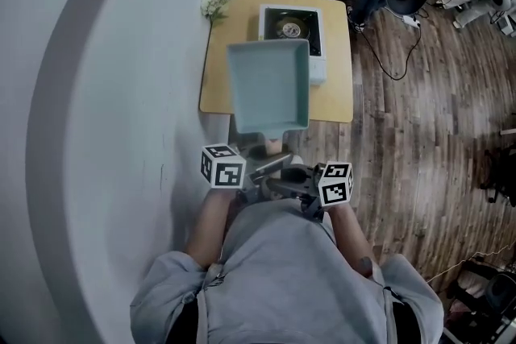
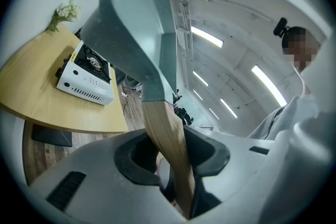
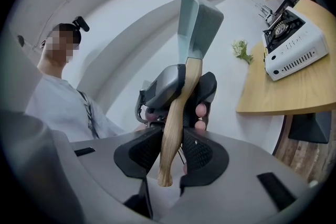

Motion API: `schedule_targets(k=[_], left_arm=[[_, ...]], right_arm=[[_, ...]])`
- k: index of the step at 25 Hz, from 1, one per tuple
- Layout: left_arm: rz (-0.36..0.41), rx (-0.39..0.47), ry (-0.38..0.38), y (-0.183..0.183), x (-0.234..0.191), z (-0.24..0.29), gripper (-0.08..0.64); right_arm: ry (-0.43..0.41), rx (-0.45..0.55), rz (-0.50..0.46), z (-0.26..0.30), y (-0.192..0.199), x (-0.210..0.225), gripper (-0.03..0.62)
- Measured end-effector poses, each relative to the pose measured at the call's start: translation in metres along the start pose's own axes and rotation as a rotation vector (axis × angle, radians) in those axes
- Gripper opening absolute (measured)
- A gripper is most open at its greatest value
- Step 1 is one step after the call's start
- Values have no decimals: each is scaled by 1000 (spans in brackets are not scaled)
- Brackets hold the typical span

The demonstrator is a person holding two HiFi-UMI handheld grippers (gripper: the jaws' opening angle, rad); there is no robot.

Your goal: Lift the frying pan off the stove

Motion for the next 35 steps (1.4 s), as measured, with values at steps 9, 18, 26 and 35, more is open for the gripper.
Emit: schedule_targets(k=[9, 18, 26, 35], left_arm=[[46, 31, -8, 19, 26, 1, 124], [37, 33, -29, 36, 40, 31, 124], [17, 19, -37, 49, 32, 42, 126], [-27, -7, -47, 69, 34, 56, 129]], right_arm=[[-35, 14, -39, -14, 9, -26, 112], [-53, -21, -34, -48, 16, -37, 112], [-62, 3, -3, -59, 29, -33, 112], [-64, -14, 22, -76, 42, -41, 115]])
Point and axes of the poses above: the fingertips, and each gripper's own axes: z forward along the fingers, x to its right, y out of its underside, the point moved 2 cm from there along -z, backward along the fingers, and after that the axes turned 10 degrees about -z, right-handed, at the moved point
